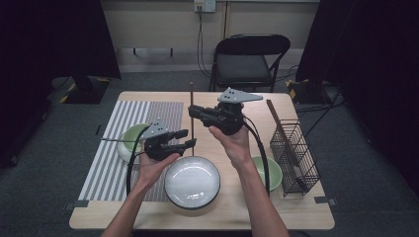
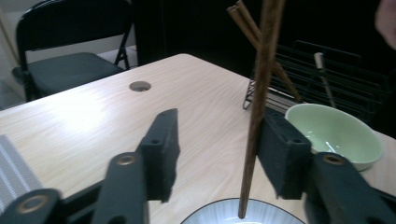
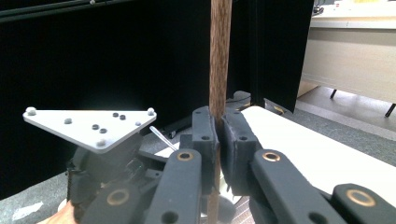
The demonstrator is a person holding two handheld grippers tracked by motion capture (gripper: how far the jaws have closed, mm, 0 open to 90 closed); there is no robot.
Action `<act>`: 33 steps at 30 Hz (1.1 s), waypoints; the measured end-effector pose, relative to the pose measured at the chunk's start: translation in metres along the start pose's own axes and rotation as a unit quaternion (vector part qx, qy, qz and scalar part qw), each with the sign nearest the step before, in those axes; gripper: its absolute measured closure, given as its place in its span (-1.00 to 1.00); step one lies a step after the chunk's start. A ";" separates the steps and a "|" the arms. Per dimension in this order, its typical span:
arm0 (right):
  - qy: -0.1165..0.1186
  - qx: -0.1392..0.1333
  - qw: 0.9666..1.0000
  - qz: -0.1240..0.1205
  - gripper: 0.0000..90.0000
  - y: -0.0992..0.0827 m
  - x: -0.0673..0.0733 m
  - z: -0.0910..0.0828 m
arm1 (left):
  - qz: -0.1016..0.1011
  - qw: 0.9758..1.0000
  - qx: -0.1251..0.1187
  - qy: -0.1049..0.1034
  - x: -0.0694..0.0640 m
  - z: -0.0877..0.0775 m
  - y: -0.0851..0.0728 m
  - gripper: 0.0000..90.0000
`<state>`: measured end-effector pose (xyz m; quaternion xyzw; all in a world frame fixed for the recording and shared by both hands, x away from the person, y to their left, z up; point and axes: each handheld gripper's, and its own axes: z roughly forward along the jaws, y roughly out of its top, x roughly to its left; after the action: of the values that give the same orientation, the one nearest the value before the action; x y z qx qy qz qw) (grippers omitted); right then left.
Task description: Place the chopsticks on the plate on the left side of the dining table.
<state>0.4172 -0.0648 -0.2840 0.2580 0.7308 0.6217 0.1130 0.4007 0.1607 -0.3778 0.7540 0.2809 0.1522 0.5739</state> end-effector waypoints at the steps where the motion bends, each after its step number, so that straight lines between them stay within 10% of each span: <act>1: 0.002 0.000 1.000 0.000 0.88 0.000 0.000 0.001 | 0.000 1.000 -0.004 -0.004 -0.001 0.000 0.001 0.19; 20: 0.028 0.000 1.000 0.000 0.88 -0.003 0.001 0.002 | -0.014 0.998 -0.025 -0.060 -0.003 -0.006 0.013 0.86; 33: 0.038 0.003 0.999 -0.004 0.51 -0.003 -0.001 -0.001 | -0.019 0.998 -0.023 -0.060 -0.003 -0.013 0.013 0.89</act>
<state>0.4171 -0.0661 -0.2868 0.2315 0.7373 0.6288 0.0865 0.3943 0.1662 -0.3614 0.7432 0.2563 0.1024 0.6095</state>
